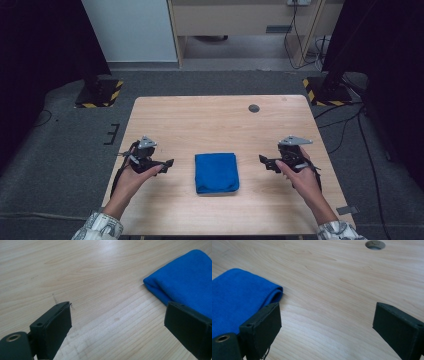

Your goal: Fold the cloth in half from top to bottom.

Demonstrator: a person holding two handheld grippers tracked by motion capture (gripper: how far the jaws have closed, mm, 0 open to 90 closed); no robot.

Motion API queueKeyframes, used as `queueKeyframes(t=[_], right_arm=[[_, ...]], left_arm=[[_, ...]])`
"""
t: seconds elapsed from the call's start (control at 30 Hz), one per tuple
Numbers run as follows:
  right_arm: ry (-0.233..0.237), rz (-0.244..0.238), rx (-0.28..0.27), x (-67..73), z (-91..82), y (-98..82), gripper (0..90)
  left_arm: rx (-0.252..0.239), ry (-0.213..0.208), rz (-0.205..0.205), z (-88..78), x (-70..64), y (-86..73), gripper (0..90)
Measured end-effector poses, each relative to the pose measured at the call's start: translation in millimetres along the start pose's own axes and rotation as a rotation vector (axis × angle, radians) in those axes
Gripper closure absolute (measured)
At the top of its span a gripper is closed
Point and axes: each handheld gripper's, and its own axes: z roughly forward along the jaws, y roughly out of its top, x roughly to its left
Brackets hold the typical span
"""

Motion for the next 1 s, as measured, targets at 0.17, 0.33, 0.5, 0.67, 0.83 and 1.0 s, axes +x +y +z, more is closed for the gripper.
queueKeyframes(t=[0.17,0.33,0.5,0.67,0.83,1.0], right_arm=[[-0.011,0.020,0.009,-10.5,-3.9,-15.3,8.5],[-0.020,0.035,0.030,-19.3,-5.5,-30.9,8.7],[-0.033,0.041,0.070,-28.9,-4.7,-45.0,9.0],[-0.055,0.066,0.081,-41.4,-2.0,-50.0,8.9],[-0.076,0.090,0.070,-52.4,3.3,-44.1,8.8],[-0.107,0.138,0.067,-62.9,13.0,-36.1,9.6]], left_arm=[[0.028,0.004,0.001,4.8,3.1,-11.4,6.9],[0.060,0.011,-0.003,11.1,5.3,-21.6,6.9],[0.096,0.027,0.014,20.7,8.0,-30.6,7.0],[0.115,0.043,-0.014,33.2,15.5,-36.0,5.9],[0.076,0.076,-0.048,42.7,21.4,-30.5,5.6],[0.066,0.101,-0.079,51.5,28.5,-26.7,5.4]])
